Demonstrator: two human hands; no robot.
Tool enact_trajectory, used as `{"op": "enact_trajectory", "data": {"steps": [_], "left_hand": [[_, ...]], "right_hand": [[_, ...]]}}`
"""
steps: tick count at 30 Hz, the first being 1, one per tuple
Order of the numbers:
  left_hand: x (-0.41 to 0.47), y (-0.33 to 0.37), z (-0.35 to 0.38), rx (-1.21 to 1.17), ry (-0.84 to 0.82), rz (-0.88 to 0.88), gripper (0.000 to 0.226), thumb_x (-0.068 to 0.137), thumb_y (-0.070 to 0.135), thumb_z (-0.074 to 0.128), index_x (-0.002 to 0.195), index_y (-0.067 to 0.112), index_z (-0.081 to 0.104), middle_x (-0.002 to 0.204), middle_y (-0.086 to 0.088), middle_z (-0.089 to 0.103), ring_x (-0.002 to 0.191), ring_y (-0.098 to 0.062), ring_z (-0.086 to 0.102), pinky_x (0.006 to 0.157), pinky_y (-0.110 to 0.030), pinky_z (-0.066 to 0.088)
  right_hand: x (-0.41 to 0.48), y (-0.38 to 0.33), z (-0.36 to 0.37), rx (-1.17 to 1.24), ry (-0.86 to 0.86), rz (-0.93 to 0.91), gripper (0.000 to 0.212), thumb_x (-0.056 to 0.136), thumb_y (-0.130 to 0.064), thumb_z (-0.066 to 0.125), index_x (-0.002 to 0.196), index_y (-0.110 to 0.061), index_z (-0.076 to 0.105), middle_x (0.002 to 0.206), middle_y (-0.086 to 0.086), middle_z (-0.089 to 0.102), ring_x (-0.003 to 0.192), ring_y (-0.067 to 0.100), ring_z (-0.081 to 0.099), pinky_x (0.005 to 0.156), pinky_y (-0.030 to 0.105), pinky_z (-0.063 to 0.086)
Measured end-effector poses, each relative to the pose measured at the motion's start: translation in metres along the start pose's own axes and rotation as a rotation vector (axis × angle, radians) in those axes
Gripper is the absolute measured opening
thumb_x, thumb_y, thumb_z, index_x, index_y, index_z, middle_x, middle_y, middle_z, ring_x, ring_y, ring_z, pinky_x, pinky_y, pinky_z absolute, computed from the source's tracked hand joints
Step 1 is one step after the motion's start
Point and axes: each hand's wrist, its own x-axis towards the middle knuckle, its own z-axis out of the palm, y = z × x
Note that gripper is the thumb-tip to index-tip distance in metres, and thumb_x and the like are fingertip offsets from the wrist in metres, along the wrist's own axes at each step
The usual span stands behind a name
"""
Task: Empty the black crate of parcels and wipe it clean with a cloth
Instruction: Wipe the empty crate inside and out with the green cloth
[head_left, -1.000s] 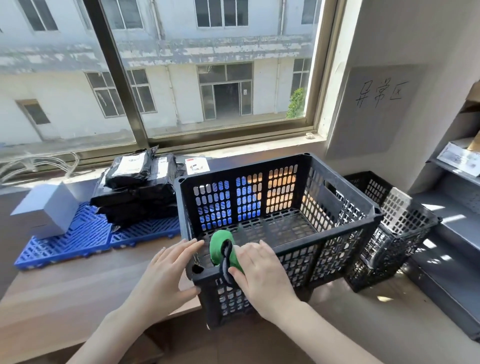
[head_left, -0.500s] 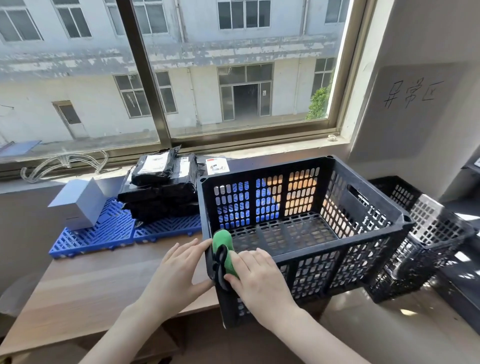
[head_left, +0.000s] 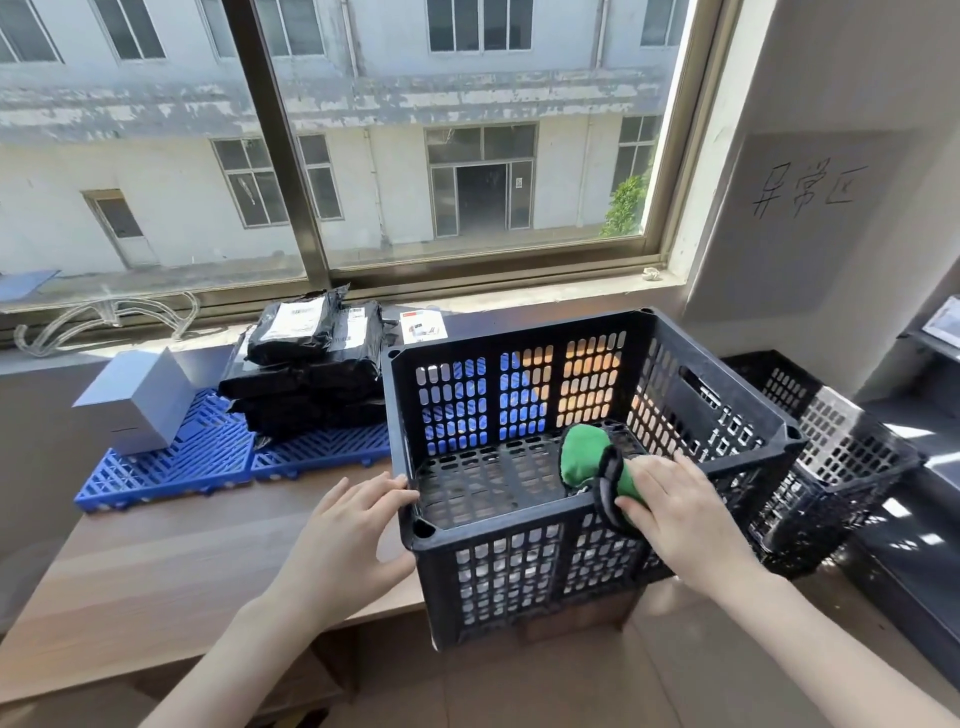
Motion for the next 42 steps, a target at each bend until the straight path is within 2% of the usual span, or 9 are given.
{"op": "enact_trajectory", "data": {"steps": [7, 16, 19, 22, 24, 26, 29, 35, 42], "left_hand": [[0.003, -0.001, 0.001, -0.029, 0.017, 0.015, 0.06, 0.073, 0.058, 0.048, 0.125, 0.032, 0.059, 0.13, 0.014, 0.057, 0.13, -0.006, 0.049, 0.116, -0.036, 0.025], [0.004, -0.009, -0.005, -0.103, -0.024, 0.045, 0.053, 0.072, 0.053, 0.053, 0.122, 0.037, 0.06, 0.129, 0.02, 0.055, 0.133, -0.002, 0.043, 0.117, -0.032, 0.02], [0.009, -0.019, -0.011, -0.173, -0.074, 0.08, 0.052, 0.074, 0.049, 0.049, 0.125, 0.042, 0.056, 0.131, 0.028, 0.047, 0.14, 0.01, 0.021, 0.121, -0.027, 0.005], [0.018, -0.025, -0.016, -0.272, -0.065, 0.06, 0.047, 0.075, 0.047, 0.044, 0.12, 0.044, 0.056, 0.129, 0.037, 0.042, 0.136, 0.02, 0.015, 0.118, -0.017, 0.001], [0.027, -0.03, -0.016, -0.324, -0.031, 0.009, 0.042, 0.077, 0.05, 0.041, 0.116, 0.045, 0.055, 0.124, 0.04, 0.041, 0.131, 0.022, 0.02, 0.116, -0.015, 0.008], [0.038, -0.036, -0.013, -0.319, 0.019, -0.02, 0.038, 0.082, 0.051, 0.042, 0.116, 0.043, 0.056, 0.12, 0.033, 0.051, 0.13, 0.012, 0.034, 0.114, -0.024, 0.026], [0.054, -0.046, -0.007, -0.296, 0.067, -0.064, 0.038, 0.086, 0.049, 0.046, 0.119, 0.037, 0.058, 0.119, 0.022, 0.055, 0.127, 0.0, 0.044, 0.108, -0.03, 0.036], [0.091, -0.065, -0.004, -0.321, 0.097, -0.121, 0.043, 0.085, 0.051, 0.044, 0.12, 0.032, 0.059, 0.111, 0.021, 0.054, 0.113, -0.001, 0.051, 0.1, -0.03, 0.042], [0.121, -0.081, 0.001, -0.38, 0.131, -0.226, 0.044, 0.085, 0.054, 0.045, 0.119, 0.03, 0.061, 0.114, 0.022, 0.054, 0.118, 0.004, 0.047, 0.097, -0.012, 0.033]], "right_hand": [[-0.005, 0.052, -0.019, -0.102, -0.128, 0.169, 0.052, 0.093, -0.046, 0.033, 0.121, -0.01, 0.058, 0.122, 0.005, 0.064, 0.121, 0.023, 0.056, 0.107, 0.049, 0.037], [-0.005, 0.108, -0.049, -0.155, -0.286, 0.389, 0.04, 0.095, -0.032, 0.05, 0.127, -0.009, 0.055, 0.134, 0.011, 0.057, 0.134, 0.023, 0.044, 0.11, 0.047, 0.029], [0.001, 0.113, -0.053, -0.137, -0.266, 0.463, 0.034, 0.095, -0.026, 0.056, 0.119, -0.004, 0.062, 0.125, 0.017, 0.062, 0.125, 0.031, 0.053, 0.103, 0.051, 0.036], [0.01, 0.108, -0.054, -0.077, -0.227, 0.513, 0.047, 0.09, -0.045, 0.043, 0.104, -0.006, 0.066, 0.099, 0.014, 0.069, 0.095, 0.036, 0.063, 0.085, 0.049, 0.046], [0.023, 0.098, -0.056, -0.028, -0.195, 0.532, 0.049, 0.089, -0.045, 0.041, 0.104, -0.007, 0.066, 0.096, 0.014, 0.069, 0.091, 0.037, 0.062, 0.082, 0.048, 0.046], [0.04, 0.085, -0.056, 0.052, -0.162, 0.56, 0.035, 0.093, -0.035, 0.055, 0.109, -0.006, 0.065, 0.103, 0.015, 0.069, 0.096, 0.036, 0.061, 0.086, 0.045, 0.044], [0.075, 0.062, -0.051, 0.152, -0.129, 0.51, 0.038, 0.089, -0.042, 0.061, 0.113, -0.012, 0.063, 0.103, 0.006, 0.065, 0.095, 0.027, 0.058, 0.084, 0.036, 0.043], [0.165, 0.007, -0.02, 0.351, -0.226, 0.306, 0.028, 0.085, -0.032, 0.07, 0.11, -0.026, 0.061, 0.101, -0.006, 0.063, 0.092, 0.013, 0.057, 0.077, 0.027, 0.037], [0.228, -0.047, 0.027, 0.535, -0.309, 0.114, 0.036, 0.075, -0.039, 0.078, 0.102, -0.034, 0.055, 0.094, -0.021, 0.058, 0.087, -0.006, 0.054, 0.074, 0.012, 0.038]]}}
